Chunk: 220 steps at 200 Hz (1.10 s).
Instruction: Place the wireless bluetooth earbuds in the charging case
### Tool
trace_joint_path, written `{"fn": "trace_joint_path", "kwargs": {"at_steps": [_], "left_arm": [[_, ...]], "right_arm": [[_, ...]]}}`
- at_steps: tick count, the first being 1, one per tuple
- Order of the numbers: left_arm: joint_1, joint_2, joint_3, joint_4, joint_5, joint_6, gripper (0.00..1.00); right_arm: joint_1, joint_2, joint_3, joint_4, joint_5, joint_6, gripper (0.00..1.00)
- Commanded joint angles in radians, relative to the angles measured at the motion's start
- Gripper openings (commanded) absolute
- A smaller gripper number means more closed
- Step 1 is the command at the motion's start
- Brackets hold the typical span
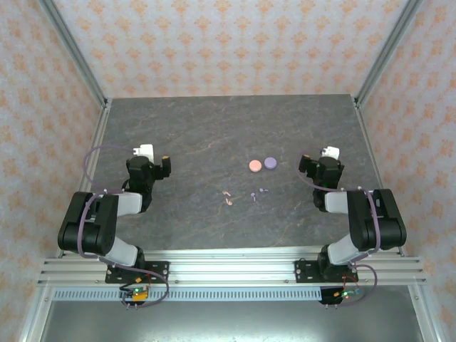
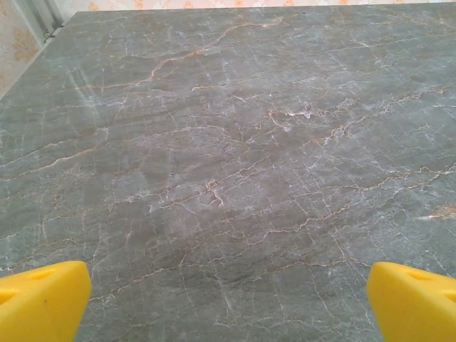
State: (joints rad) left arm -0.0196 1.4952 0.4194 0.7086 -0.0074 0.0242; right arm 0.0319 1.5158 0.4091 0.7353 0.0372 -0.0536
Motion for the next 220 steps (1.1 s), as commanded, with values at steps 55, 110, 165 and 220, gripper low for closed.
{"fn": "trace_joint_path", "kwargs": {"at_steps": [55, 110, 165, 220], "left_arm": [[-0.006, 0.002, 0.007, 0.034, -0.014, -0.006, 1.0], [-0.006, 0.002, 0.007, 0.034, -0.013, -0.007, 1.0], [-0.005, 0.002, 0.007, 0.034, -0.012, -0.007, 1.0], [-0.006, -0.015, 0.03, -0.018, -0.03, -0.013, 1.0]], "right_arm": [[-0.002, 0.003, 0.013, 0.03, 0.018, 0.009, 0.99], [-0.003, 0.004, 0.013, 0.03, 0.018, 0.011, 0.99], [-0.002, 0.002, 0.012, 0.032, 0.018, 0.011, 0.99], [-0.003, -0.017, 0.019, 0.005, 0.061, 0.029, 0.99]]}}
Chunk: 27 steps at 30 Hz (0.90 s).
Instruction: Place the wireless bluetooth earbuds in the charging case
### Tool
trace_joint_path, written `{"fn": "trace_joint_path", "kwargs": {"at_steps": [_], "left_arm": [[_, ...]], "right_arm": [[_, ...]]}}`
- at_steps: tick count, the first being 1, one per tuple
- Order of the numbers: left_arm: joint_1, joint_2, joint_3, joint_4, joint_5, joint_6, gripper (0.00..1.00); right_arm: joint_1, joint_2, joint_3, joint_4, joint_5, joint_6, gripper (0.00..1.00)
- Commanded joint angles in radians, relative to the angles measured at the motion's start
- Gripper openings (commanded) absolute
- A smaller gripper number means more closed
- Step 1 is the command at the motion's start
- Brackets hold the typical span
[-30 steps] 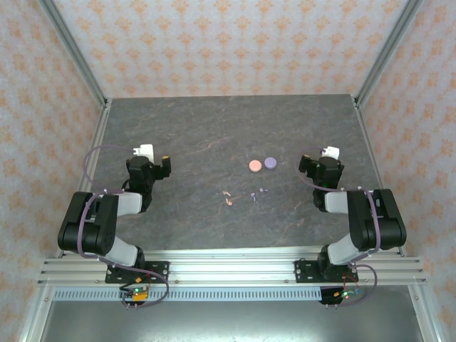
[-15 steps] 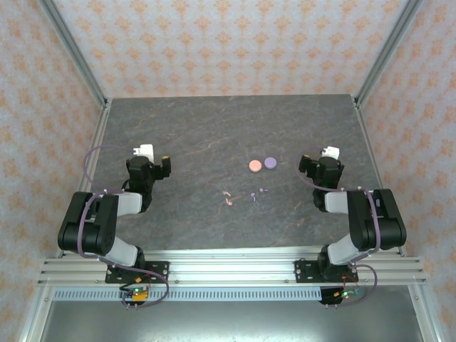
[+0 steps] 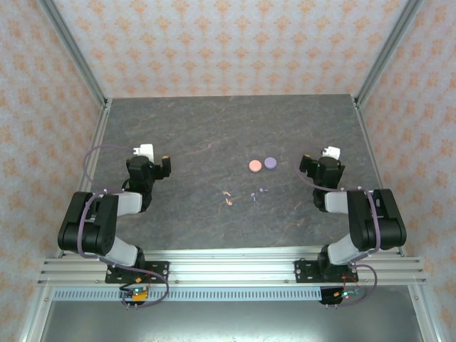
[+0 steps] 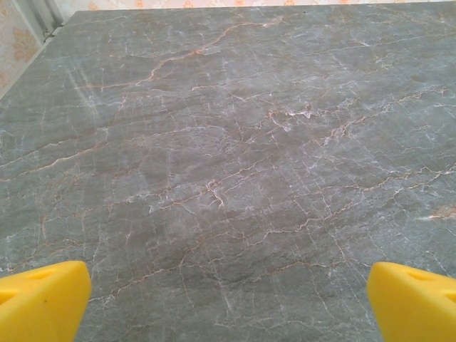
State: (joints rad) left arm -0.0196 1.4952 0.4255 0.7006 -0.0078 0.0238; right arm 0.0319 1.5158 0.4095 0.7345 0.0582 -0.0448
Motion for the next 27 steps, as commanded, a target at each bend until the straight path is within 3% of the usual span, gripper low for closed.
{"fn": "trace_joint_path", "kwargs": {"at_steps": [1, 10, 19, 27], "left_arm": [[-0.006, -0.015, 0.024, -0.011, -0.03, -0.013, 1.0], [-0.006, -0.06, 0.022, -0.042, -0.028, -0.013, 1.0], [-0.007, -0.293, 0.08, -0.378, -0.068, -0.143, 1.0], [-0.016, -0.55, 0.186, -0.816, 0.022, -0.323, 1.0]], "right_arm": [[-0.003, -0.016, 0.019, 0.006, 0.04, 0.021, 0.99], [-0.003, -0.045, 0.041, -0.05, 0.061, 0.027, 0.99], [-0.003, -0.19, 0.259, -0.596, 0.051, 0.152, 0.99], [-0.001, -0.081, 0.571, -1.099, -0.118, 0.258, 0.99]]}}
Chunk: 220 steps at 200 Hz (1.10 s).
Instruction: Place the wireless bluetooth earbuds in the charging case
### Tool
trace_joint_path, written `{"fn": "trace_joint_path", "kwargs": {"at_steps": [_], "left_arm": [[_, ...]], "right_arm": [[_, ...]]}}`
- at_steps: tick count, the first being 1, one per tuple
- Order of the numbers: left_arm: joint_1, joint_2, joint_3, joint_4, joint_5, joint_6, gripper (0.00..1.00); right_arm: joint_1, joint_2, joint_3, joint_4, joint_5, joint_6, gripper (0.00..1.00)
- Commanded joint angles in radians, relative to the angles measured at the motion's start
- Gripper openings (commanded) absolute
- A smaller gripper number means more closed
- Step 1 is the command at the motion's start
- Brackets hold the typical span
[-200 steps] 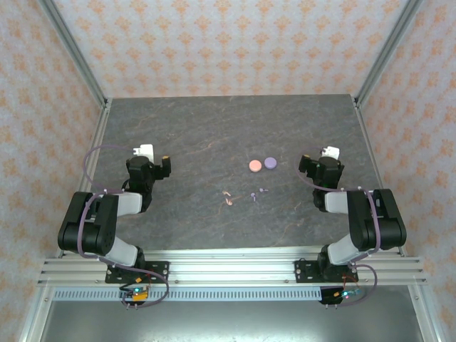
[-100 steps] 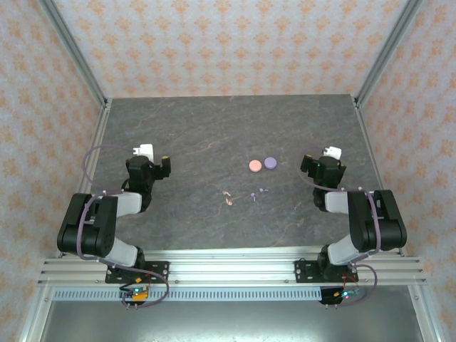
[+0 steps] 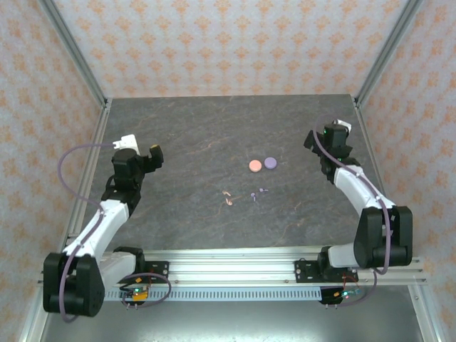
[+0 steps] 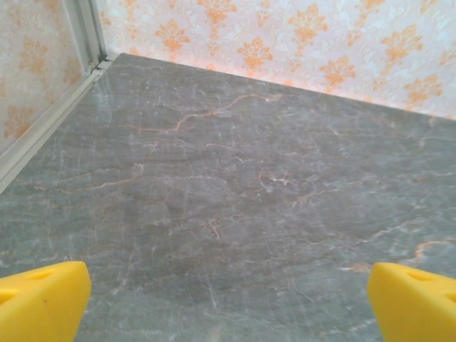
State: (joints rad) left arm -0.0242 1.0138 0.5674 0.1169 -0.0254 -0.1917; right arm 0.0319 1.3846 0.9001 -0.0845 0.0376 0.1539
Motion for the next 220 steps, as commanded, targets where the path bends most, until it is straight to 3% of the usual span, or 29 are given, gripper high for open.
{"fn": "trace_joint_path", "kwargs": {"at_steps": [1, 16, 36, 66, 128, 220], "left_arm": [[-0.013, -0.093, 0.059, -0.284, 0.049, -0.136, 1.0], [-0.015, -0.127, 0.1, -0.387, 0.092, -0.172, 1.0], [-0.02, -0.139, 0.164, -0.528, 0.14, -0.202, 1.0], [-0.041, -0.119, 0.245, -0.683, 0.204, -0.209, 1.0], [-0.121, -0.069, 0.309, -0.755, 0.215, -0.209, 1.0], [-0.139, 0.021, 0.353, -0.803, 0.215, -0.206, 1.0]], "right_arm": [[0.001, 0.074, 0.119, -0.325, -0.141, 0.055, 0.99], [0.009, 0.105, 0.168, -0.383, -0.232, 0.034, 1.0], [0.032, 0.14, 0.229, -0.448, -0.334, -0.001, 0.93], [0.085, 0.213, 0.312, -0.534, -0.367, -0.033, 0.84], [0.207, 0.382, 0.438, -0.646, -0.327, -0.063, 0.74], [0.289, 0.56, 0.586, -0.709, -0.259, -0.056, 0.74]]}}
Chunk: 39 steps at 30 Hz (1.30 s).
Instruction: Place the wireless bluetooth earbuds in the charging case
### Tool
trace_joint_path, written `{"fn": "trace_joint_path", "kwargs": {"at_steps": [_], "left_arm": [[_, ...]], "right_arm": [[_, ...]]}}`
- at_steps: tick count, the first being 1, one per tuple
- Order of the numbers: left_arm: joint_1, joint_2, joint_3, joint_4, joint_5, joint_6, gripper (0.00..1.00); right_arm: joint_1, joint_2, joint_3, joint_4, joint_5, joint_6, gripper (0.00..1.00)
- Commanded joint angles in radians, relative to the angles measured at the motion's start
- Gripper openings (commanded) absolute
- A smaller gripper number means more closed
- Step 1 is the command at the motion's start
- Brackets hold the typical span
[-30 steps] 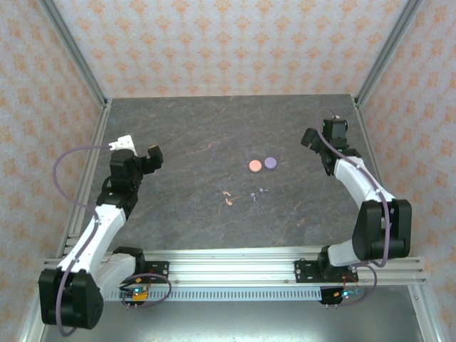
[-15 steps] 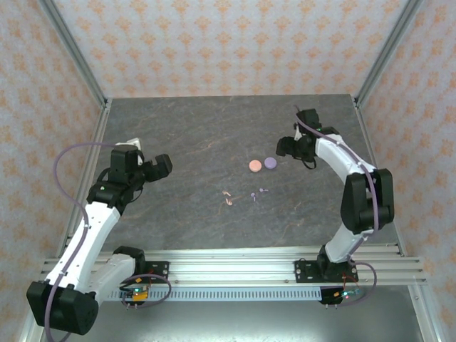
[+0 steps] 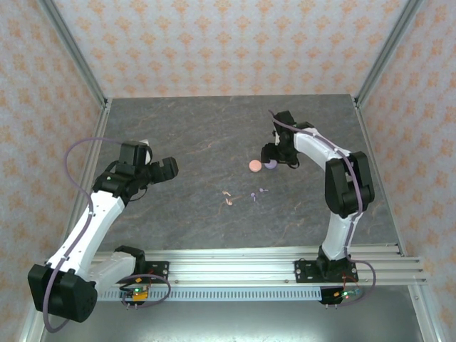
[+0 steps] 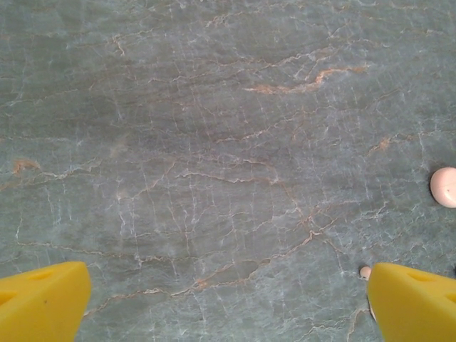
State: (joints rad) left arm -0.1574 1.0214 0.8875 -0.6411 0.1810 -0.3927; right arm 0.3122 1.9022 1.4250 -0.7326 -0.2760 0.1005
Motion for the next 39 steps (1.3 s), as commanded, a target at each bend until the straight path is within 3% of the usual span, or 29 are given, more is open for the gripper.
{"fn": "trace_joint_path", "kwargs": {"at_steps": [1, 19, 27, 34, 39], "left_arm": [[-0.006, 0.014, 0.033, -0.045, 0.008, -0.006, 1.0], [-0.008, 0.067, 0.051, -0.064, -0.008, -0.014, 1.0], [-0.008, 0.084, 0.055, -0.069, -0.012, -0.018, 1.0], [-0.009, 0.088, 0.053, -0.073, -0.006, -0.018, 1.0], [-0.009, 0.082, 0.055, -0.071, -0.003, -0.018, 1.0]], "right_arm": [[0.009, 0.043, 0.062, -0.062, 0.055, -0.002, 0.74], [0.01, 0.207, 0.164, -0.092, 0.057, 0.012, 0.7], [0.011, 0.257, 0.194, -0.091, 0.046, 0.028, 0.61], [0.011, 0.195, 0.173, -0.078, 0.082, 0.044, 0.53], [0.011, 0.129, 0.184, -0.085, 0.032, 0.045, 0.52]]}}
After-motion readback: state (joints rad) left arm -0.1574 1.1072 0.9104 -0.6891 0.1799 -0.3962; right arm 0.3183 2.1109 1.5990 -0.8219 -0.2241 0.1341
